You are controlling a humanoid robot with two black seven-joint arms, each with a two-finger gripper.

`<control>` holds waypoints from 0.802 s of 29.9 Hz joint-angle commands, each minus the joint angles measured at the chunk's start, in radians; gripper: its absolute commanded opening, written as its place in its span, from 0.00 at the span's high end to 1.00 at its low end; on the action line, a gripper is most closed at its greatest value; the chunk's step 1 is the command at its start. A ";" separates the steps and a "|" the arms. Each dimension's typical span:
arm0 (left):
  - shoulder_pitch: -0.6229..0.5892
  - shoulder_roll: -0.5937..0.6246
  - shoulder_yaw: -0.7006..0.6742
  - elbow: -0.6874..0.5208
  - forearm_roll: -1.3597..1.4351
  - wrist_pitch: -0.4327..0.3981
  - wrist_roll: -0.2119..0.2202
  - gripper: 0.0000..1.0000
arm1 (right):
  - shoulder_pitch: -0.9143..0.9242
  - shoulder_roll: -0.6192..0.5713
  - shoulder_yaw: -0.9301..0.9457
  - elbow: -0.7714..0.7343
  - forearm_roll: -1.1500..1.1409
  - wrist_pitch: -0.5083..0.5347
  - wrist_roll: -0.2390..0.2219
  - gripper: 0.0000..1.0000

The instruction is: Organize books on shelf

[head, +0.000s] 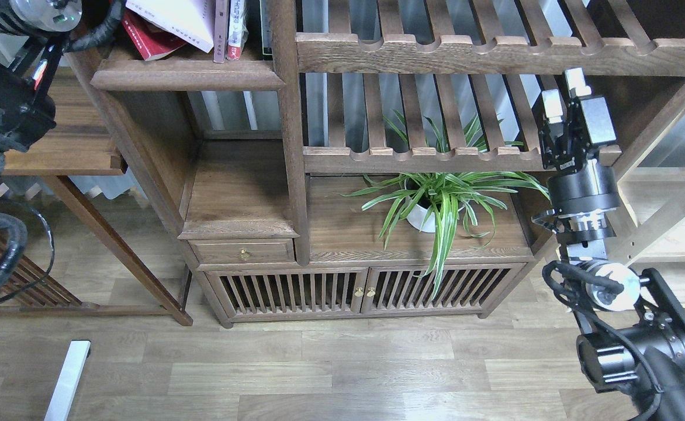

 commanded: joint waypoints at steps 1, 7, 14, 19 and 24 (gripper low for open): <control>0.008 0.005 0.001 -0.001 -0.003 -0.030 -0.016 0.12 | -0.001 0.001 0.000 -0.004 -0.002 0.000 0.000 0.27; 0.009 0.007 -0.010 -0.001 -0.050 -0.165 -0.045 0.05 | -0.001 0.003 -0.006 -0.019 -0.002 0.000 0.000 0.26; 0.013 0.102 -0.005 -0.019 -0.174 -0.389 -0.038 0.01 | -0.001 0.018 -0.024 -0.031 -0.002 0.000 0.000 0.23; 0.032 0.126 -0.008 -0.027 -0.286 -0.620 -0.031 0.01 | 0.011 0.037 -0.043 -0.038 -0.002 0.000 0.000 0.22; 0.029 0.126 -0.013 -0.062 -0.378 -0.620 0.001 0.01 | 0.029 0.063 -0.052 -0.036 -0.006 0.000 0.000 0.22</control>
